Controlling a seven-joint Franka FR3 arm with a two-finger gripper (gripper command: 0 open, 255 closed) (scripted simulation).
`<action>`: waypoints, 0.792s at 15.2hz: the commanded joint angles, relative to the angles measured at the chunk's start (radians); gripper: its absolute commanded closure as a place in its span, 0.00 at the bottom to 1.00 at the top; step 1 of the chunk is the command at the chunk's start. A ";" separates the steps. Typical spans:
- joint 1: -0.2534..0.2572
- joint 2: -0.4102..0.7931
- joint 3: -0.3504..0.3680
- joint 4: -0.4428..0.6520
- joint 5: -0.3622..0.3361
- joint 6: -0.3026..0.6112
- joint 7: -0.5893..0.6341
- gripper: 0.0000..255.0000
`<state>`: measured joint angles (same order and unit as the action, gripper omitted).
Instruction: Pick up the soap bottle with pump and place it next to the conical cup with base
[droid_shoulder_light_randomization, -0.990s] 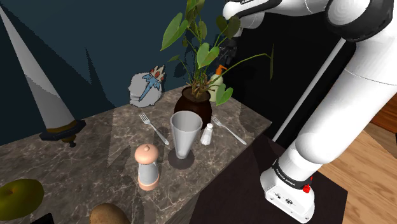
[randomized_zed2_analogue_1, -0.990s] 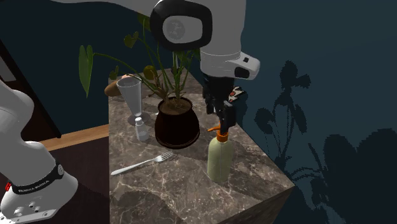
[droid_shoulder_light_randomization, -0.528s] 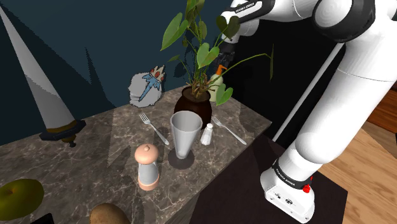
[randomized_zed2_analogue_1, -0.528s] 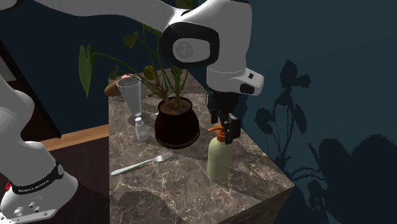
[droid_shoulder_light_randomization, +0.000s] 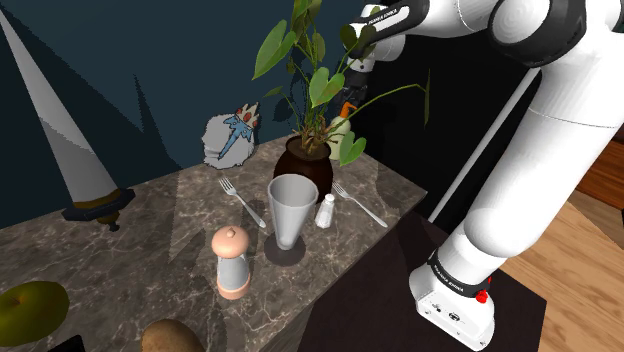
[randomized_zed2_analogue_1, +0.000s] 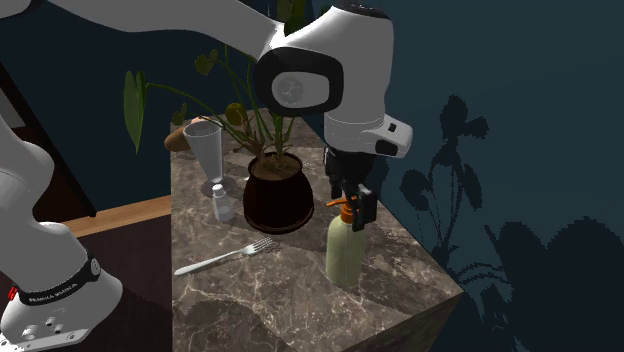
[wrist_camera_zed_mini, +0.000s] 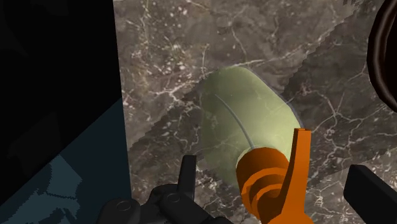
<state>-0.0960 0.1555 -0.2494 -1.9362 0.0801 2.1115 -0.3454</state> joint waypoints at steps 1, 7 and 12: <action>0.000 0.000 0.000 0.000 0.000 0.000 0.000 0.00; 0.000 0.000 0.000 0.000 0.000 0.000 0.000 1.00; 0.000 -0.005 0.000 0.008 -0.002 -0.012 0.002 1.00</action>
<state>-0.0959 0.1527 -0.2497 -1.9330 0.0790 2.1058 -0.3446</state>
